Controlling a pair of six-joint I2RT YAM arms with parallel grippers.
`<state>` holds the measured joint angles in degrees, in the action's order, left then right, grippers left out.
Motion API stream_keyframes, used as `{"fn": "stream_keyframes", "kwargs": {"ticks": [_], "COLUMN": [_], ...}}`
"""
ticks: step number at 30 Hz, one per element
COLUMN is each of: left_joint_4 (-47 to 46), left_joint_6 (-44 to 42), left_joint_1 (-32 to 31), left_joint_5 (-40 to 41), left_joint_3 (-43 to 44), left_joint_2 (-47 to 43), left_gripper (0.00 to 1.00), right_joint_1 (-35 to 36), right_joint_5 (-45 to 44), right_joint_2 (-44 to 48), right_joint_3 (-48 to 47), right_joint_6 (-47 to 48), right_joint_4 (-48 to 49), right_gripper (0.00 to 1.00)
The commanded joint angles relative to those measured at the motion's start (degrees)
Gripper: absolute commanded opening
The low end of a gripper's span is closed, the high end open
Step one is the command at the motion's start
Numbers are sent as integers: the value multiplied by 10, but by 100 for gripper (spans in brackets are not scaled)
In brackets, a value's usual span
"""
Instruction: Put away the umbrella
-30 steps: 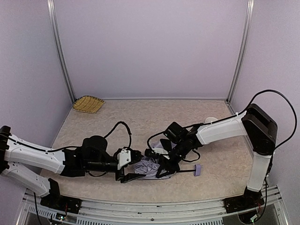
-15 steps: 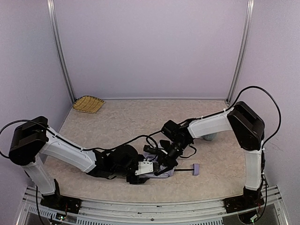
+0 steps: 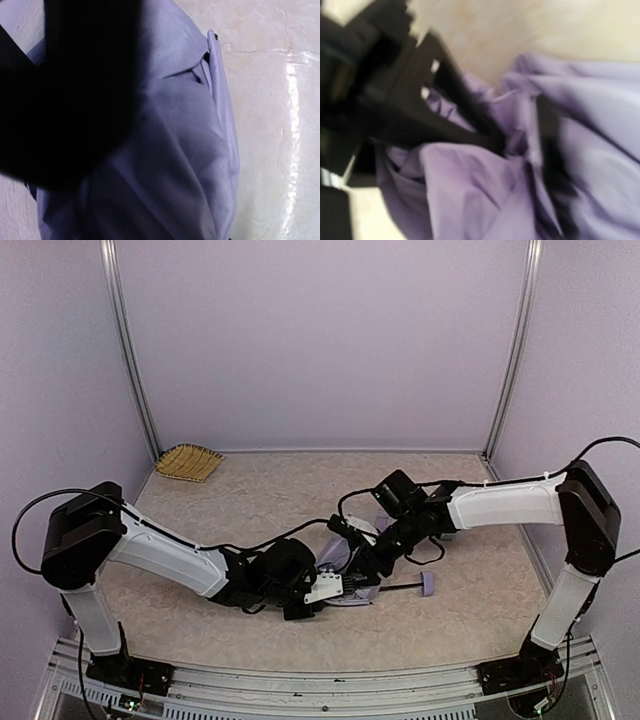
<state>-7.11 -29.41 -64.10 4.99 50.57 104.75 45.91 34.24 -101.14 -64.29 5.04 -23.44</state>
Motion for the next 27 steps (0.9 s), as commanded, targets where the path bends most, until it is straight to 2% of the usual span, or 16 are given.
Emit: {"fn": "stream_keyframes", "kwargs": {"ticks": [1, 5, 9, 12, 18, 20, 24, 27], "left_joint_4": [108, 136, 145, 149, 156, 154, 146, 129], "left_joint_6": [40, 54, 60, 57, 56, 58, 61, 68], "left_joint_1": [14, 23, 27, 28, 28, 27, 29, 33], "left_joint_5": [-21, -38, -49, -57, -61, -60, -61, -49], "left_joint_3": [16, 37, 47, 49, 49, 47, 45, 45], "left_joint_2": [58, 76, 82, 84, 82, 79, 77, 82], "left_gripper": [13, 12, 12, 12, 11, 11, 11, 8], "right_joint_1": [-10, -44, -53, -75, -123, -124, -122, -94], "right_joint_5": [-155, -324, -422, -425, -335, -314, -210, -137], "right_joint_2": [115, 195, 270, 304, 265, 233, 174, 141], "right_joint_3": [55, 122, 173, 224, 258, 259, 274, 279], "right_joint_6": [-151, -283, -385, -419, -375, -367, -358, -388], "right_joint_4": [18, -58, -115, -98, 51, 78, 166, 228], "right_gripper": [64, 63, 66, 74, 71, 62, 34, 21]}}
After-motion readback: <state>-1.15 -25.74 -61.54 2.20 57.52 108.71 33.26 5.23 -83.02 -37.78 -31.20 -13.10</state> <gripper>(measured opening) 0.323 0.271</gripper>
